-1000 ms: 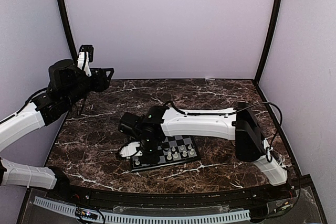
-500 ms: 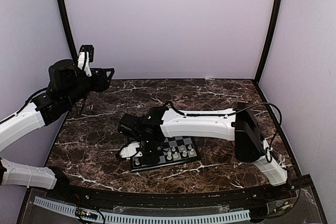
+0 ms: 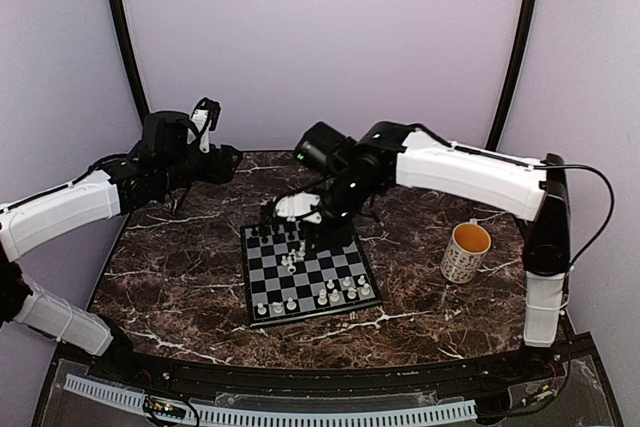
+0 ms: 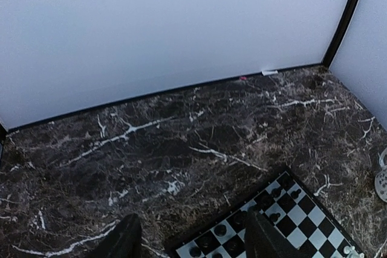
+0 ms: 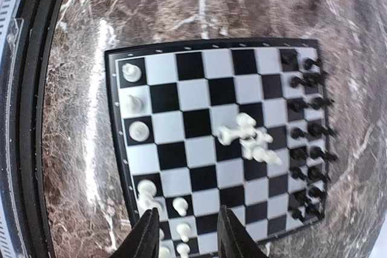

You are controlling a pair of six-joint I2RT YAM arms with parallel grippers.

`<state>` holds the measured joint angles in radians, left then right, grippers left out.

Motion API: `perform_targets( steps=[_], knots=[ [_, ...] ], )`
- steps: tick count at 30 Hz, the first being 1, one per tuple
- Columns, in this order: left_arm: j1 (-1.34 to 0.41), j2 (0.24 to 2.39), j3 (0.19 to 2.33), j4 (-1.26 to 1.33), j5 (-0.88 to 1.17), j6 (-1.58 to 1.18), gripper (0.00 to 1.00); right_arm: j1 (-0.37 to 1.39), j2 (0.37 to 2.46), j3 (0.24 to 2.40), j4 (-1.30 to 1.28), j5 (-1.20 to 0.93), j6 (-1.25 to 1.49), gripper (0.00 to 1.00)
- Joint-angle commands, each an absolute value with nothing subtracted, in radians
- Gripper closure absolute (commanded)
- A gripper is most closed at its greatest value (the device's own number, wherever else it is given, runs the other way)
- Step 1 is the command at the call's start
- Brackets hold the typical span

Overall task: Set up the chess pieces on the board
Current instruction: Place the knight on b1, then pick up the pawn from the chessboard.

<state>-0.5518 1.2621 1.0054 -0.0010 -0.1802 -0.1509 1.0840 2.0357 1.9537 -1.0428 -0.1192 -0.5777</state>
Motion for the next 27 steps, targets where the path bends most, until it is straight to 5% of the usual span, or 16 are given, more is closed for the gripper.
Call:
perform_targets(
  steps=[1,10,27],
  knots=[
    [-0.552,1.378,1.143,-0.228,-0.066,-0.211,0.46,0.954,1.874,1.793,-0.969,-0.193,-0.556,0.66],
    [-0.574,1.541,1.182,-0.462,0.201,-0.22,0.62,0.734,1.709,1.529,-0.784,-0.342,-0.491,0.66],
    [-0.742,1.862,1.391,-0.628,0.093,-0.094,0.75,0.727,1.737,1.54,-0.8,-0.336,-0.499,0.65]
  ],
)
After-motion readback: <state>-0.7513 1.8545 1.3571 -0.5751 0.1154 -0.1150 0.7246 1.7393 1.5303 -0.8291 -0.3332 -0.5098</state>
